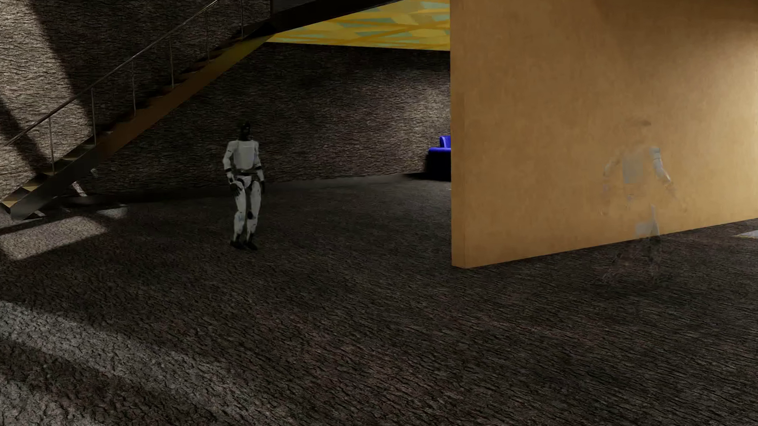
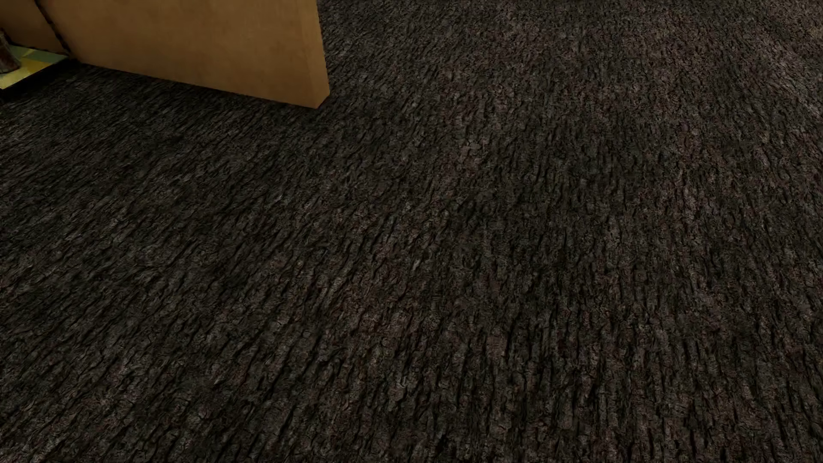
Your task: Avoid the corner
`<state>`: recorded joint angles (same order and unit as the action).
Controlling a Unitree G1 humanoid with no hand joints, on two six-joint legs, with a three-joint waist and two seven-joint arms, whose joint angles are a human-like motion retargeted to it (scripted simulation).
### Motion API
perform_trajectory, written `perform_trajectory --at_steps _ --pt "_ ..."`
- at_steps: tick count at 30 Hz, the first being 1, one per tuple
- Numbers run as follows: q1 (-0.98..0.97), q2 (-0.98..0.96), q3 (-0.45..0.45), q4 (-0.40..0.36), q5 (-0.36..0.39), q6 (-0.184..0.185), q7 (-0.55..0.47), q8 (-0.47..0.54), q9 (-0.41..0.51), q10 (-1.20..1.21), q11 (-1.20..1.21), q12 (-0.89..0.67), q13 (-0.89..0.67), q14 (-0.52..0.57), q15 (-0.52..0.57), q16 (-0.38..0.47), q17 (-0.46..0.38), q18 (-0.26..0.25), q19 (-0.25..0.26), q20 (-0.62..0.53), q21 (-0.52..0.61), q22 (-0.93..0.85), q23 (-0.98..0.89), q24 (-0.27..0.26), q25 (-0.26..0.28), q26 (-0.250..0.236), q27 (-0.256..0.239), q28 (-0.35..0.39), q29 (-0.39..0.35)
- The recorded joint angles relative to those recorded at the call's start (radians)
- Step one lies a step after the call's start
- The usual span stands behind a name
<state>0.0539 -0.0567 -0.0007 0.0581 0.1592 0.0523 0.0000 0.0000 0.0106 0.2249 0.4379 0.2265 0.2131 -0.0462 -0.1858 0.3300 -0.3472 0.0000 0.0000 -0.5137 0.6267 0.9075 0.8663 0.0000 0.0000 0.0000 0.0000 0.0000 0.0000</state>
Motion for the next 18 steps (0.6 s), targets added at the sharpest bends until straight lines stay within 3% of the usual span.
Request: perform_trajectory --at_steps 2,3,4,9,11,15,18 --pt "-0.007 -0.018 -0.007 -0.002 0.003 -0.010 0.000 0.000 -0.001 -0.029 0.019 0.004 -0.003 0.034 0.046 0.004 0.002 0.000 0.000 0.010 0.007 0.007 -0.003 0.000 0.000 0.000 0.000 0.000 0.000" --pt "-0.002 -0.008 -0.007 -0.011 0.003 -0.013 0.000 0.000 0.005 0.244 0.023 0.009 0.004 -0.095 0.053 0.006 -0.004 0.000 0.000 -0.001 0.013 0.003 -0.021 0.000 0.000 0.000 0.000 0.000 0.000" --pt "-0.019 -0.020 0.020 -0.020 0.008 -0.018 0.000 0.000 -0.003 0.255 0.035 0.016 0.004 -0.227 0.057 0.009 -0.004 0.000 0.000 0.006 0.019 0.010 -0.024 0.000 0.000 0.000 0.000 0.000 0.000" --pt "-0.322 0.094 0.113 0.016 0.036 0.011 0.000 0.000 0.085 0.754 0.051 0.048 -0.011 -0.273 -0.039 0.004 -0.040 0.000 0.000 0.067 -0.024 -0.041 -0.155 0.000 0.000 0.000 0.000 0.000 0.000" --pt "-0.428 0.141 0.201 0.006 -0.010 -0.029 0.000 0.000 0.084 0.726 0.019 0.073 -0.050 -0.257 -0.112 0.019 -0.007 0.000 0.000 0.065 -0.046 -0.035 -0.145 0.000 0.000 0.000 0.000 0.000 0.000" --pt "-0.605 0.303 0.241 0.047 -0.026 -0.029 0.000 0.000 0.109 0.520 -0.037 0.097 -0.100 -0.091 -0.296 0.020 -0.040 0.000 0.000 0.037 -0.020 0.033 -0.227 0.000 0.000 0.000 0.000 0.000 0.000" --pt "-0.674 0.401 0.281 0.061 -0.042 -0.028 0.000 0.000 0.105 0.432 -0.045 0.094 -0.141 -0.098 -0.319 0.021 -0.039 0.000 0.000 -0.012 0.022 0.077 -0.220 0.000 0.000 0.000 0.000 0.000 0.000"
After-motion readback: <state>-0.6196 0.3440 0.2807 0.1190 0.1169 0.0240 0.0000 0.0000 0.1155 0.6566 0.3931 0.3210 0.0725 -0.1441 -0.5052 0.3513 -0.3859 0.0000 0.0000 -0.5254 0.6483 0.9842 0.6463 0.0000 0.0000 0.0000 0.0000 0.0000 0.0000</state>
